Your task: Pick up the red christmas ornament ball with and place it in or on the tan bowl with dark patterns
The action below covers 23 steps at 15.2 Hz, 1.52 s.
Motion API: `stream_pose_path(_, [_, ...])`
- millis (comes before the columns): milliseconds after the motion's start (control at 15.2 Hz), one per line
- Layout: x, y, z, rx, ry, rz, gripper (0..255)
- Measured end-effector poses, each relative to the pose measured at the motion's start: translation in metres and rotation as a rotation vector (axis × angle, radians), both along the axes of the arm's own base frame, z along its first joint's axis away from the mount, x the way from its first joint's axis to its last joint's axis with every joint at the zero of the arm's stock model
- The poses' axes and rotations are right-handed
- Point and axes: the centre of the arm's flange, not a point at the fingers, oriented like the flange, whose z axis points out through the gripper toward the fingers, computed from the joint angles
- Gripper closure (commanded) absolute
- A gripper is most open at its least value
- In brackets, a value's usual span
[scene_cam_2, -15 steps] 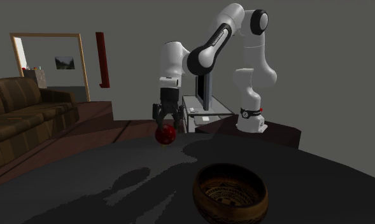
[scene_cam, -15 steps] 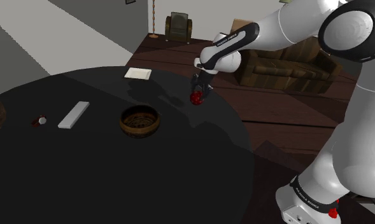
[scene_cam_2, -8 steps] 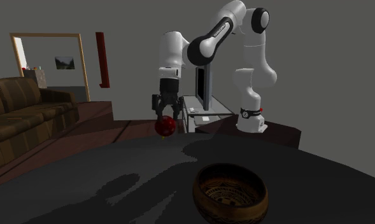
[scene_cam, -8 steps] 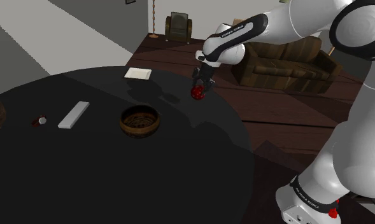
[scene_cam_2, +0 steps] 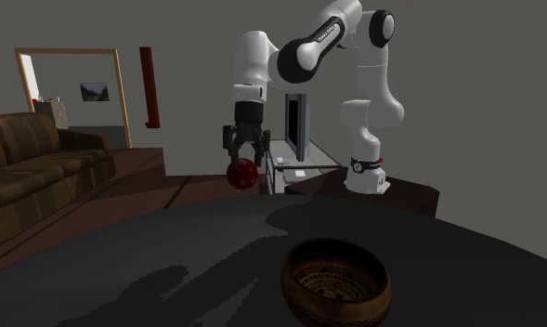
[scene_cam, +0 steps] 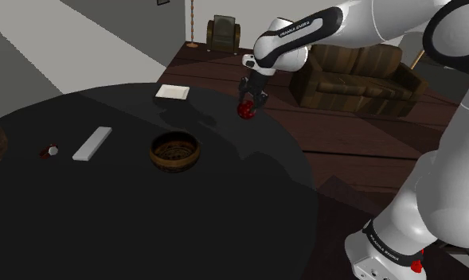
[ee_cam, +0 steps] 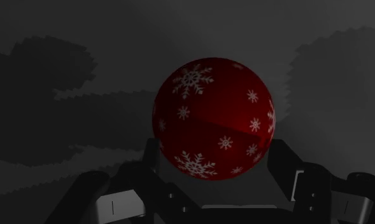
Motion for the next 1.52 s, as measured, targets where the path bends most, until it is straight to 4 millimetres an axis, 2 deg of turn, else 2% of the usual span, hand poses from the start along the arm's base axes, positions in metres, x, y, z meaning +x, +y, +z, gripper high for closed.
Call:
stream_pose_path(528, [0.017,0.102,0.002,0.0,0.0,0.001,255])
stream_pose_path(858, [0.028,0.167,-0.007,0.0,0.0,0.002,255])
stream_pose_path(1386, [0.042,0.272,-0.002,0.0,0.0,0.001,255])
stream_pose_path(1518, [0.042,0.283,-0.011,0.0,0.0,0.001,255])
